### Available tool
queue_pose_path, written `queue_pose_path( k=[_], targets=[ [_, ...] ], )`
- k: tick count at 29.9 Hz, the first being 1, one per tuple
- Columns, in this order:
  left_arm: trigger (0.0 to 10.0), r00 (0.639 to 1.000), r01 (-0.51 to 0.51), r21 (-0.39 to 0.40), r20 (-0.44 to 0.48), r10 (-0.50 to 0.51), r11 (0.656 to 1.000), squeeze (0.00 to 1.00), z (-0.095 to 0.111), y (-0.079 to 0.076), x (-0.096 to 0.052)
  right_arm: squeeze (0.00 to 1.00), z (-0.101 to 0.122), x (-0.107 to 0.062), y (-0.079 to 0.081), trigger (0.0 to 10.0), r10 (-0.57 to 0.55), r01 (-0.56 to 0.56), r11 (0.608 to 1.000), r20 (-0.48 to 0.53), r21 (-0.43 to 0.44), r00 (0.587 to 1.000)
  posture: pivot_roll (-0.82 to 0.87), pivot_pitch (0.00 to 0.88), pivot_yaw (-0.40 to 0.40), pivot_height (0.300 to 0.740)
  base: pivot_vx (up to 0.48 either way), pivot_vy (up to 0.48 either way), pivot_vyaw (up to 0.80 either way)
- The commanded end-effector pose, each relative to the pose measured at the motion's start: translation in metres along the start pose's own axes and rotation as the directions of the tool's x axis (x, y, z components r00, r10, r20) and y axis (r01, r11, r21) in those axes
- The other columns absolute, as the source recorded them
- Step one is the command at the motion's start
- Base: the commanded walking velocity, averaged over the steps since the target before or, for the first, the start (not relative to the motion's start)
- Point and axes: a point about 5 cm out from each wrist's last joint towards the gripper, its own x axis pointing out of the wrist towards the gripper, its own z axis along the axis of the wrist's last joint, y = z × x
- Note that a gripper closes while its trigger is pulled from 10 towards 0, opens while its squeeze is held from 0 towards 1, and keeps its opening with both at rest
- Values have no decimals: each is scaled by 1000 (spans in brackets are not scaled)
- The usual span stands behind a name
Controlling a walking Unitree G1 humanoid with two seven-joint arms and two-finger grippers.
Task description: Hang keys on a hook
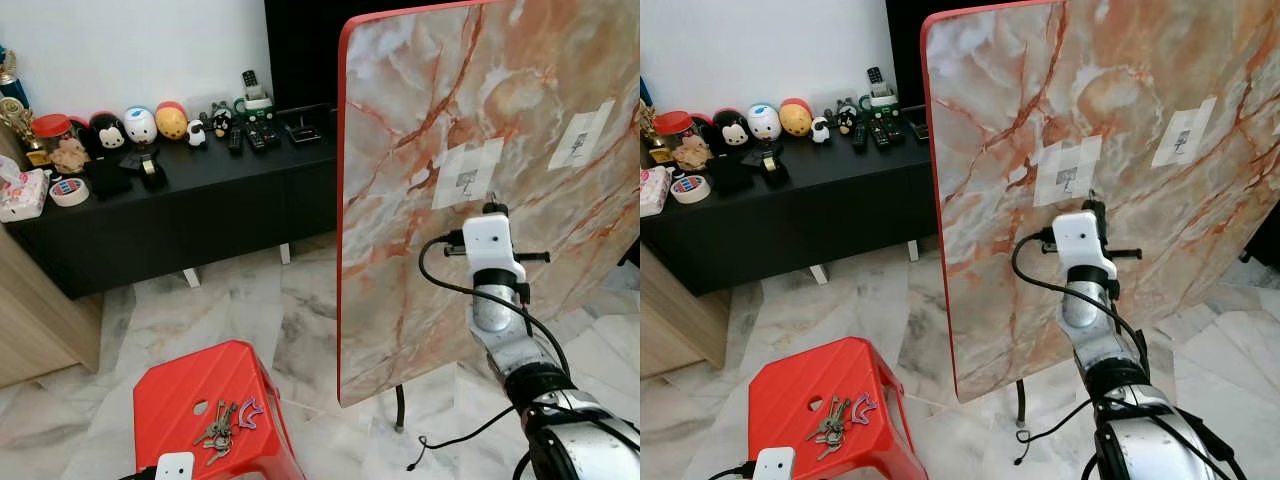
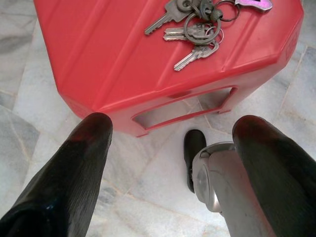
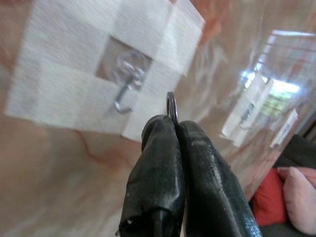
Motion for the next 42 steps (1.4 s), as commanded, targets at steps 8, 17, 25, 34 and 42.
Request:
queue_pose_path(
  k=[8, 17, 25, 34, 42],
  targets=[
    [10000, 1000, -17, -12, -15, 16, 1000, 0, -3, 2, -1, 0, 3, 3, 2, 10000, 29, -29, 999, 10, -43, 1000, 30, 13, 1, 740, 0, 0, 0],
    [10000, 1000, -20, -22, -15, 19, 1000, 0, -3, 2, -1, 0, 2, 2, 6, 10000, 55, -55, 997, 1, -60, 999, 32, 15, 0, 740, 0, 0, 0],
    [10000, 1000, -18, -26, -12, 18, 1000, 0, -2, 1, 0, 0, 3, 3, 7, 10000, 61, -61, 996, -6, -69, 998, 32, 15, 0, 740, 0, 0, 0],
    [10000, 1000, -19, -29, -12, 19, 999, 0, -2, 1, 0, 0, 4, 5, 7, 10000, 62, -62, 996, -3, -65, 998, 32, 14, -1, 740, 0, 0, 0],
    [10000, 1000, -20, -31, -13, 19, 999, 0, -2, 1, 0, 0, 5, 6, 7, 10000, 65, -65, 996, -7, -69, 998, 34, 16, -2, 740, 0, 0, 0]
  ],
)
